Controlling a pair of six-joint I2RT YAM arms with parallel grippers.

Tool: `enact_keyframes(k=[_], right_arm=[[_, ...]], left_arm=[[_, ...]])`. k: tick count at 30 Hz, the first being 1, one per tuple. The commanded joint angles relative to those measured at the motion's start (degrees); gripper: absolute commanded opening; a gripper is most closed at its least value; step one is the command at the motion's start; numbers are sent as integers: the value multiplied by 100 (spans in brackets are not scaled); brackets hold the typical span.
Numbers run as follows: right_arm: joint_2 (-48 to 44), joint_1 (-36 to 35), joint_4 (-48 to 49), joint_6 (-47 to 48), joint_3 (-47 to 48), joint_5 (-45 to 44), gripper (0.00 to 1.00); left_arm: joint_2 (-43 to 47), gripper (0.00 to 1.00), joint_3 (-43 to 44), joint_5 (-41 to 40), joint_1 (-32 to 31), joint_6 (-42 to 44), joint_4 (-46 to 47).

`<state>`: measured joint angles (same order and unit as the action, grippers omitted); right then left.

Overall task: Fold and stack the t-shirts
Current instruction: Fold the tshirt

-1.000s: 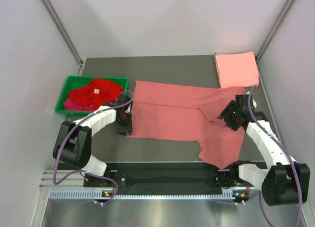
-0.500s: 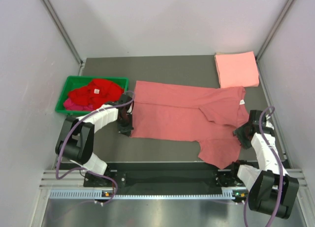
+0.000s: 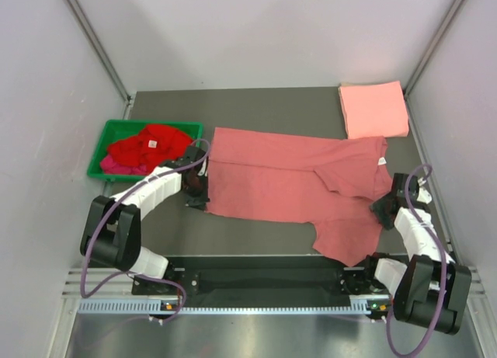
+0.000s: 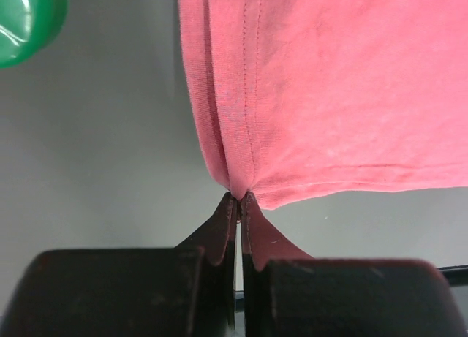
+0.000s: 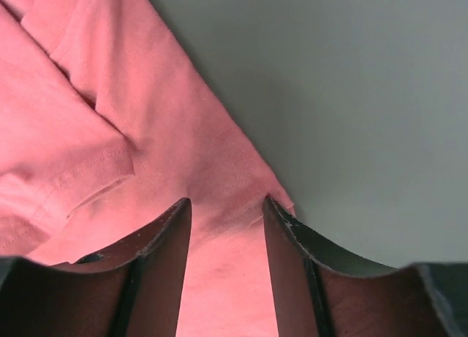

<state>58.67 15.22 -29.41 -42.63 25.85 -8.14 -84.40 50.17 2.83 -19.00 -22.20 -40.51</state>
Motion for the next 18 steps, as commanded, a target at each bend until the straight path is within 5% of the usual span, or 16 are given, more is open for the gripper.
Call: enact_keyframes(k=[1,4,5,8,18], right_arm=[[346,60,181,-158,-150,-197,45],[461,60,286,-193,-124,-346,31],[452,60,278,-202,-124,-381,18],[347,60,41,-193,25,-697,0],[127,60,-197,-61,342,-469,0]], left_arm=[[249,0,221,-2,20,137,-9],[275,0,186,129,20,137,70],[275,0,168,191,20,128,87],[310,0,203,183,20,93,79],[512,0,414,130,28,-250,202]])
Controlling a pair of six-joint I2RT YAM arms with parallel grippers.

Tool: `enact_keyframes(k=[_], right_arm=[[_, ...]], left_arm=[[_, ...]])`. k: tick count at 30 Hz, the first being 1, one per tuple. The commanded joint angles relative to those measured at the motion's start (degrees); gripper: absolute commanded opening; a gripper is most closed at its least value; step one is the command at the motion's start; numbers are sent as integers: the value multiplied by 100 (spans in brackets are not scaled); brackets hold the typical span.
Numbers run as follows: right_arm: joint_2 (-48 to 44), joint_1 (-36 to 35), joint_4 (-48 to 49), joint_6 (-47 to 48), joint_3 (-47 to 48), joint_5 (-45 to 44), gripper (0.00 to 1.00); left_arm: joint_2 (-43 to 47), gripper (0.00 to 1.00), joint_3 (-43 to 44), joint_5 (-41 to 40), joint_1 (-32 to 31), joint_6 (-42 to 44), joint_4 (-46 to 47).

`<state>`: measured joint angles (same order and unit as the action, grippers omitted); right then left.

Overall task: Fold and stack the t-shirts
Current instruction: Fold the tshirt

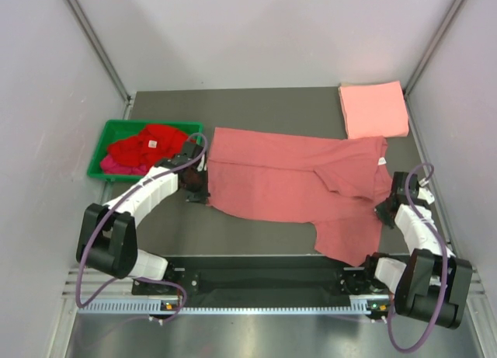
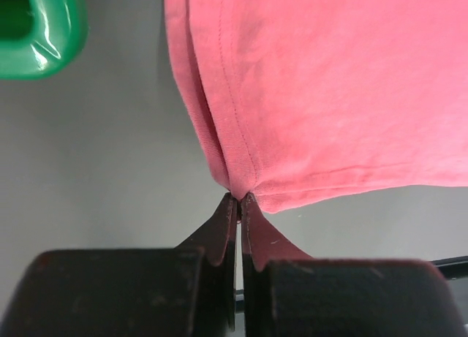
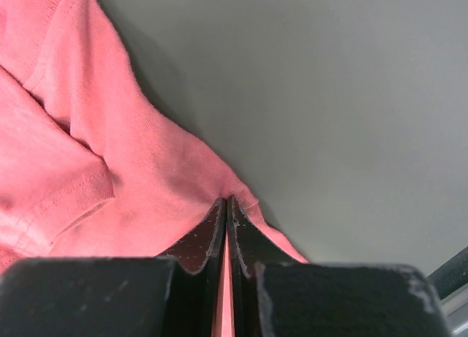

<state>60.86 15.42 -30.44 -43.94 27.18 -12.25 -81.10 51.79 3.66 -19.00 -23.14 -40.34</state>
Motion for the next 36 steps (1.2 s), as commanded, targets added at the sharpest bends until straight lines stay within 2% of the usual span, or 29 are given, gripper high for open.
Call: enact_keyframes(k=[1,11,17,25,36], right_arm=[[-135,40,-68,105,209,3,0],[-575,49,-296,264,534,407,0],[-637,75,-569,228,815,215,0],[-496,75,55,97,806,557,0],[13,101,318,237,1307,416,0]], left_arm=[[139,0,322,30,28,-165,132],[147,0,402,82,28,-130,175],[51,0,604,-505,37,-68,88],[-713,0,1518,-392,292,-209,-36],[-1768,0,2466,-313,380,-253,-185]])
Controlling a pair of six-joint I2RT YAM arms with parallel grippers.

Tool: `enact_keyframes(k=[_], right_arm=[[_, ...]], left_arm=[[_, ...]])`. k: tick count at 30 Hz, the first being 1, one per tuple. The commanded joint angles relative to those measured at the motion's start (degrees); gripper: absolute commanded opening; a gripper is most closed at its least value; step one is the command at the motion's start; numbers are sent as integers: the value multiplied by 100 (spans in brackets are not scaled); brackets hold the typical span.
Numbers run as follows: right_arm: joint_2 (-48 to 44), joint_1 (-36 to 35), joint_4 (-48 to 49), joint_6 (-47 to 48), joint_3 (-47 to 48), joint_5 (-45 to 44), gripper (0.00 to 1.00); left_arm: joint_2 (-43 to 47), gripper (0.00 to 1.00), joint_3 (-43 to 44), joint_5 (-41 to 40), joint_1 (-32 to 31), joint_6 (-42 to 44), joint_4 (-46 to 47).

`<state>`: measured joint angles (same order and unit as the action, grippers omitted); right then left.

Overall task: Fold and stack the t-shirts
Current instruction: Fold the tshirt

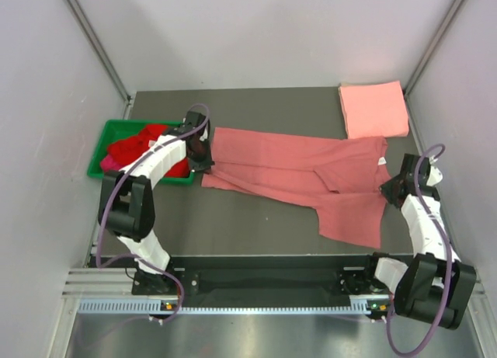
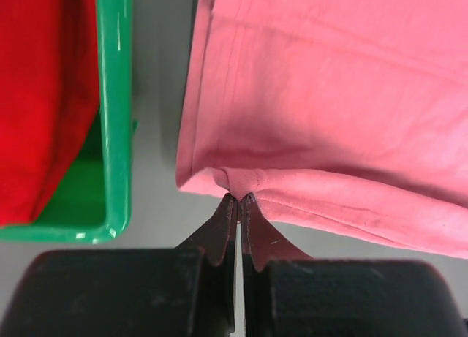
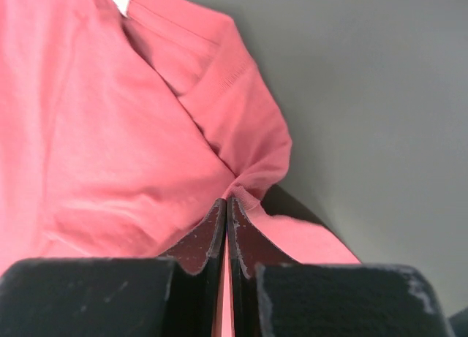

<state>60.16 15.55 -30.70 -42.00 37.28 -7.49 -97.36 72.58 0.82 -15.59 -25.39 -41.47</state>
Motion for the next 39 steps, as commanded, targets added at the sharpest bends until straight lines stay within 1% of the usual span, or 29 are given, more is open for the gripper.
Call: enact_keyframes(k=[1,2,6,9,12,15,21,23,28,30,33,35,36,37,38,39], right_arm=[[205,97,380,43,315,-51,0],[267,123,415,43,341,-43,0],[663,185,722,43,473,150,0],[1075,194,749,78,684,317,0],[1173,203,749,78,799,318,0],[1208,220,749,104,869,318,0],[1542,220,820,166,1115,476,0],[1822,220,924,166,1167,546,0],[2131,220,1048,315,1396,722,0],[2254,211,996,446,1589,898,3],[2307,211,943,657,1818,854,8],[2325,211,830,894,2028,863,14],[2333,203,733,956,2125,872,18],[2316,203,593,1018,2248,837,28],[2272,203,304,1001,2258,802,32],[2098,203,136,983,2240,775,35]], left_arm=[[-212,0,441,-73,39,-10,-80],[-283,0,503,-221,48,-1,-115],[-686,0,889,-249,48,42,-212],[-924,0,1161,-380,48,43,-273],[-1100,0,1346,-679,48,43,-379],[-1302,0,1504,-724,57,51,-414],[-1461,0,1619,-829,57,86,-414],[-1531,0,1680,-742,57,121,-423],[-1637,0,1725,-706,57,148,-467],[-1654,0,1707,-688,57,139,-441],[-1672,0,1681,-645,57,122,-414],[-1690,0,1681,-636,57,122,-397],[-1698,0,1681,-618,57,122,-388],[-1698,0,1681,-609,57,122,-370],[-1707,0,1672,-575,57,122,-370],[-1707,0,1663,-557,57,122,-362]])
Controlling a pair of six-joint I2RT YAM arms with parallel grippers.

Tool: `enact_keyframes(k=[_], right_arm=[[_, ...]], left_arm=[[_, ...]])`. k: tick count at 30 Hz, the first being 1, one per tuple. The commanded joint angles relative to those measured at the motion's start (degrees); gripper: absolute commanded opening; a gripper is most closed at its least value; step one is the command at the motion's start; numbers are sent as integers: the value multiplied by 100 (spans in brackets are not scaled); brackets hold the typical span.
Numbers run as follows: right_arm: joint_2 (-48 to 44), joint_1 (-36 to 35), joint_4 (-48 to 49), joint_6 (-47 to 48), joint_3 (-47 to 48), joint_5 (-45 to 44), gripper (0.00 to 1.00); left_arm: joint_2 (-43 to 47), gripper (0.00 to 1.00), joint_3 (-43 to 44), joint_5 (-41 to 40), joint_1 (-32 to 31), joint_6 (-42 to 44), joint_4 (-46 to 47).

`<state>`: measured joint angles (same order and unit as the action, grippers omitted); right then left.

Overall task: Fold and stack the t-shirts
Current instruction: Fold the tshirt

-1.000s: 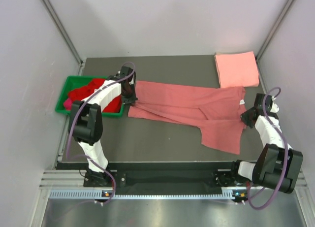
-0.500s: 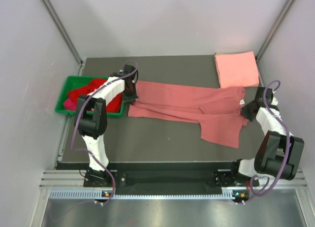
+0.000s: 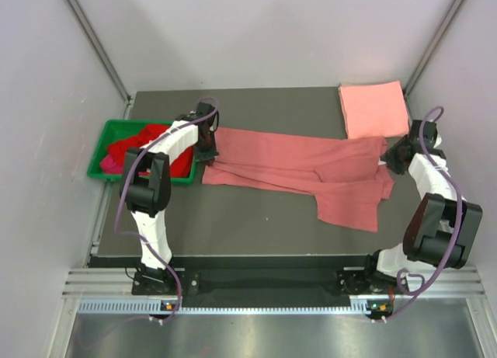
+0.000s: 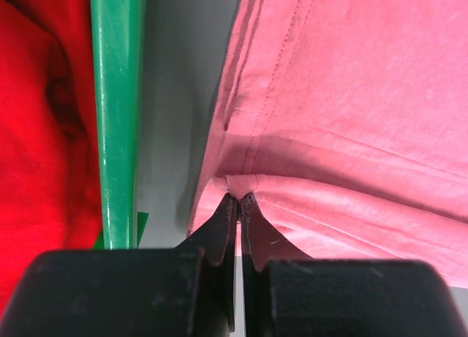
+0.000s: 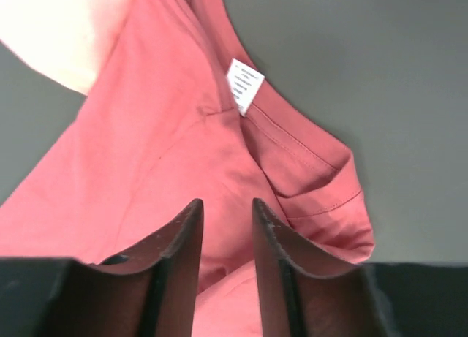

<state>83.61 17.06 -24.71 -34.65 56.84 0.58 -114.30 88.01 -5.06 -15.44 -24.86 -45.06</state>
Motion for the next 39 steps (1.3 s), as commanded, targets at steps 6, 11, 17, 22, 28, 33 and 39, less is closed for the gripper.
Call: enact_keyframes(k=[6,11,17,22,28,33,39], right_arm=[[-1573,43,-1141,-541,-1015,153,42],[-2279,34,-1440,-744,-1797,-14,43],[-2192,34,-1432,-894,-2335,-31,46],[-1902,26,-1379,-982,-2563,-277,50],[-1700,8,-1011,-1157,-2844,-269,51],[-1568,8,-614,-1201,-3126,-295,33],[-2198,8,-833,-921,-2828,-322,0]], left_arm=[[-48,0,120,136,41,122,58],[4,0,94,216,41,140,102],[74,0,15,234,41,140,137],[83,0,-29,216,41,166,138],[92,0,-3,216,41,157,181],[189,0,-29,120,50,140,252],[75,0,-12,137,50,96,208]])
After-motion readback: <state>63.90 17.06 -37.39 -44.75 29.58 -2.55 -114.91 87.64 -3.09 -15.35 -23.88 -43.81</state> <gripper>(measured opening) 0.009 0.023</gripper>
